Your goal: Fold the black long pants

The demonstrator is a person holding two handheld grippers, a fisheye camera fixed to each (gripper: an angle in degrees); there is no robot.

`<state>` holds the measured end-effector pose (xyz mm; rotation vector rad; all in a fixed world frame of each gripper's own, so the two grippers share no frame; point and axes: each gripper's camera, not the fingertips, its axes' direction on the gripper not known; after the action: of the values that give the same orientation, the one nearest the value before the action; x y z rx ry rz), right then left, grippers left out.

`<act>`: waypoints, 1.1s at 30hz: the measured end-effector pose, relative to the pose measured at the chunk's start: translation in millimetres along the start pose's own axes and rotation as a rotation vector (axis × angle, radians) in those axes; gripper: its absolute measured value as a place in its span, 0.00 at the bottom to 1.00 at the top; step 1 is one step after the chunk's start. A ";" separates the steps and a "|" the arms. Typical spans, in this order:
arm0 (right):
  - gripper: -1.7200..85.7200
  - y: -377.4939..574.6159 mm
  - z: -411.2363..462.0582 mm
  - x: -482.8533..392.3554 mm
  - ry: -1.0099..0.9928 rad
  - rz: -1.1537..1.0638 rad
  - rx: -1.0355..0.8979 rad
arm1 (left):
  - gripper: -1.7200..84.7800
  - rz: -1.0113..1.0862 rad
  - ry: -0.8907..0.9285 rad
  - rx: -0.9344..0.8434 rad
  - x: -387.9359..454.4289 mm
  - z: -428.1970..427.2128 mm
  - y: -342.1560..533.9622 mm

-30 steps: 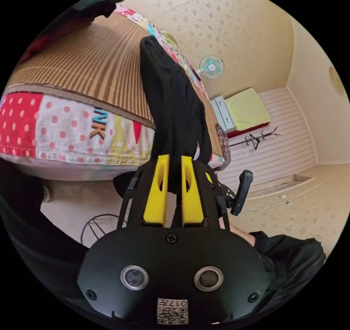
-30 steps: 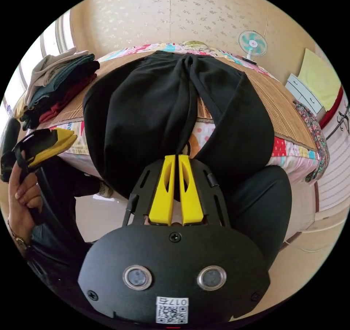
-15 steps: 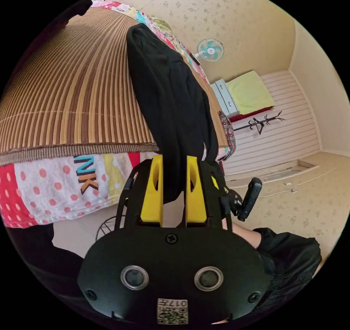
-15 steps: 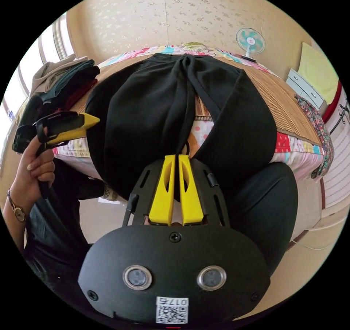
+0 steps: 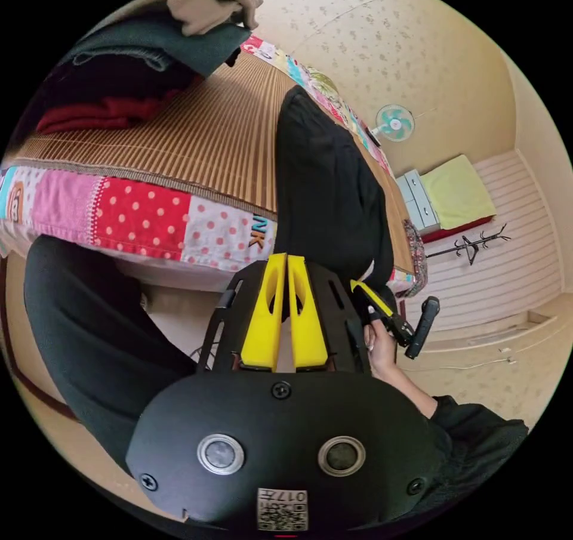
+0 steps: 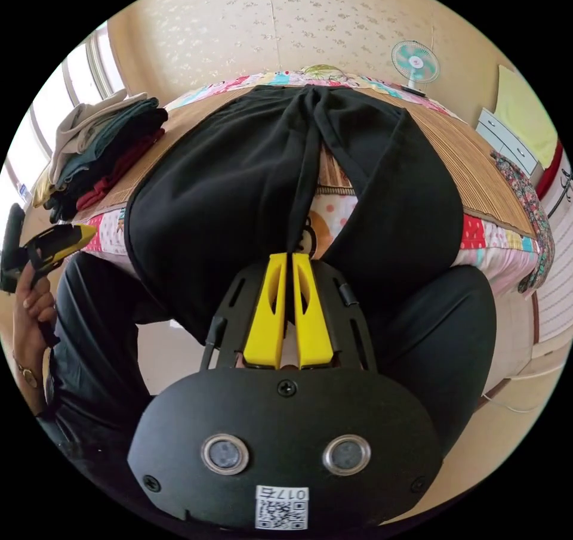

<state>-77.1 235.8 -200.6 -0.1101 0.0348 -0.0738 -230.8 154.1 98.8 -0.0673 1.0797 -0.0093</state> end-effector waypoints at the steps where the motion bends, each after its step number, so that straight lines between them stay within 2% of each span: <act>1: 0.05 0.1 -10.0 8.2 -0.002 0.045 -0.001 | 0.01 -0.003 0.029 0.025 -2.3 1.2 9.7; 4: 0.06 9.9 -56.7 36.5 -0.010 0.166 0.189 | 0.01 0.027 0.063 0.051 3.0 0.6 11.2; 6: 0.08 8.4 -71.4 59.6 -0.028 0.254 0.229 | 0.01 0.063 0.069 0.067 10.6 -0.2 10.1; 10: 0.12 -13.0 -31.6 102.7 -0.117 0.354 -0.001 | 0.01 0.106 0.104 0.044 21.9 13.2 19.4; 13: 0.10 -22.2 -37.1 114.2 -0.083 0.333 -0.071 | 0.01 0.163 0.204 -0.011 28.6 28.1 32.0; 17: 0.05 -14.8 -84.9 151.8 -0.280 0.396 -0.032 | 0.02 0.268 0.323 -0.105 49.6 42.9 34.1; 20: 0.05 -20.9 -118.6 157.0 -0.378 0.225 -0.013 | 0.08 0.383 0.371 -0.184 88.7 59.5 18.5; 24: 0.04 -37.9 -162.1 144.3 -0.438 0.028 0.021 | 0.14 0.660 0.348 -0.405 172.2 119.3 5.3; 27: 0.04 -59.1 -189.4 143.0 -0.536 -0.049 0.040 | 0.17 0.833 0.238 -0.398 208.6 146.6 9.0; 30: 0.04 -79.0 -214.4 139.0 -0.558 -0.160 0.024 | 0.17 0.907 0.324 -0.405 219.6 156.7 14.1; 33: 0.04 -84.9 -220.3 136.6 -0.526 -0.228 -0.018 | 0.12 0.904 0.365 -0.414 217.8 162.6 22.3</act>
<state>44.5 117.5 -414.2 -0.1484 -0.5031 -0.2706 14.7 175.8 -18.0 0.0576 1.3820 1.0505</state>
